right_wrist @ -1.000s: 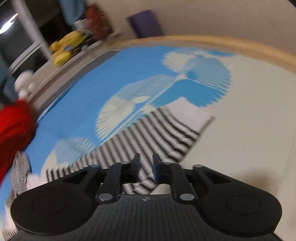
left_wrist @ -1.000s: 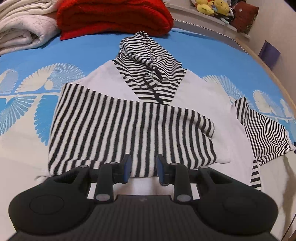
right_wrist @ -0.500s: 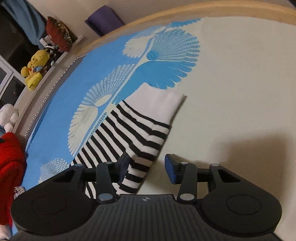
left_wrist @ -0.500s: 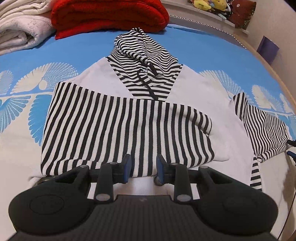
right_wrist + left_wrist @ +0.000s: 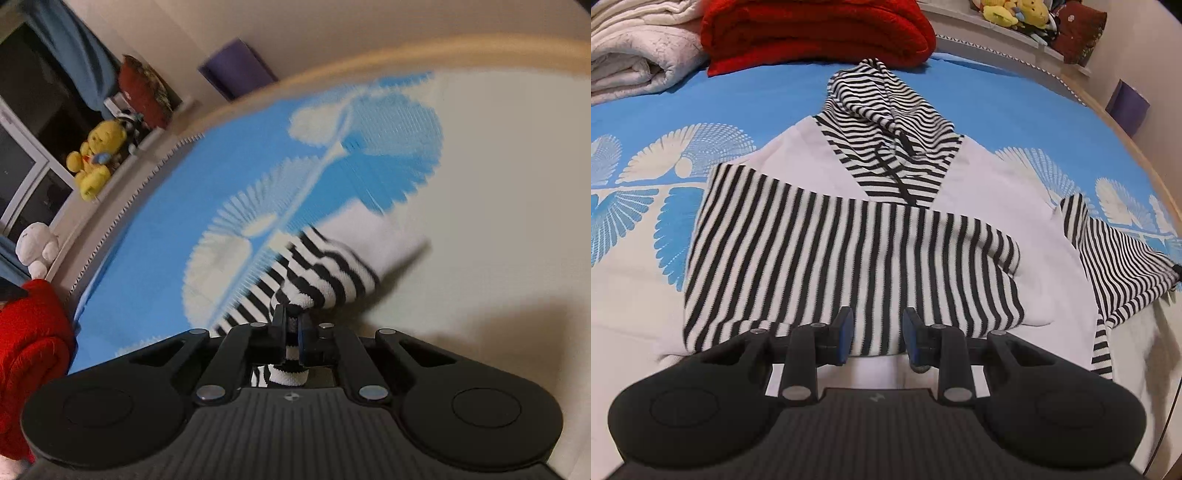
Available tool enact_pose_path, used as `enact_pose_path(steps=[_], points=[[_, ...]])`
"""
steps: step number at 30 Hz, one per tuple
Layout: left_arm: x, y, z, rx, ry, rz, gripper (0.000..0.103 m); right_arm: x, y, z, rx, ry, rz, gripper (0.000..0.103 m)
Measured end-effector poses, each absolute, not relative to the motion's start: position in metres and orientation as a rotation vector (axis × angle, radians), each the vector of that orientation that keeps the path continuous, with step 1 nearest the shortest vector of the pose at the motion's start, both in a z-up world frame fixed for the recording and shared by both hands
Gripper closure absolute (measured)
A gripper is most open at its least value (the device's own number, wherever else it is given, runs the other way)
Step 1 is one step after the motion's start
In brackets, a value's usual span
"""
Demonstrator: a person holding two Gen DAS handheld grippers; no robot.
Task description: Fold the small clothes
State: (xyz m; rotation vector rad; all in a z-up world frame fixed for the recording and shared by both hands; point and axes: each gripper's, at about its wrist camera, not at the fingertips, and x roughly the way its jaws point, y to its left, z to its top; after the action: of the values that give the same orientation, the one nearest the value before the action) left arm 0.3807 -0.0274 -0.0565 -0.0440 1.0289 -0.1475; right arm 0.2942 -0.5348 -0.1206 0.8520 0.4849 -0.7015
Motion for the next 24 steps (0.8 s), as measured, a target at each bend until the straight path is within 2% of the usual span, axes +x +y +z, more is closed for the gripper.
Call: enact_pose_path(steps=[5,8,11,13,16,17,19,21,23,24], points=[[0.386,-0.001,-0.051,-0.094,1.013,-0.083,0.07,0.321,-0.465,-0.058,0.55,0.414,-0.625,0.099],[0.392,0.022,-0.044,-0.145,0.992,-0.024,0.07,0.336,-0.362,-0.018,0.271,0.34,-0.351,0.099],[0.396,0.046,-0.037,-0.195,0.97,0.039,0.07,0.334,-0.263,-0.003,0.111,0.301,-0.021,0.098],[0.397,0.062,-0.033,-0.224,0.958,0.072,0.07,0.333,-0.203,-0.008,0.06,0.367,0.225,0.096],[0.4,0.079,-0.031,-0.254,0.96,0.095,0.07,0.328,-0.133,-0.045,-0.046,0.561,0.509,0.09],[0.401,0.082,-0.032,-0.264,0.964,0.094,0.07,0.327,-0.123,-0.054,-0.07,0.614,0.551,0.086],[0.402,0.089,-0.033,-0.289,0.975,0.086,0.07,0.325,-0.113,-0.07,-0.097,0.718,0.614,0.084],[0.406,0.093,-0.035,-0.323,0.99,0.076,0.07,0.324,-0.121,-0.066,-0.09,0.744,0.603,0.081],[0.409,0.094,-0.042,-0.353,1.009,0.067,0.07,0.327,-0.139,-0.053,-0.037,0.747,0.542,0.067],[0.411,0.094,-0.046,-0.361,1.015,0.06,0.07,0.332,-0.149,-0.044,0.003,0.76,0.476,0.064]])
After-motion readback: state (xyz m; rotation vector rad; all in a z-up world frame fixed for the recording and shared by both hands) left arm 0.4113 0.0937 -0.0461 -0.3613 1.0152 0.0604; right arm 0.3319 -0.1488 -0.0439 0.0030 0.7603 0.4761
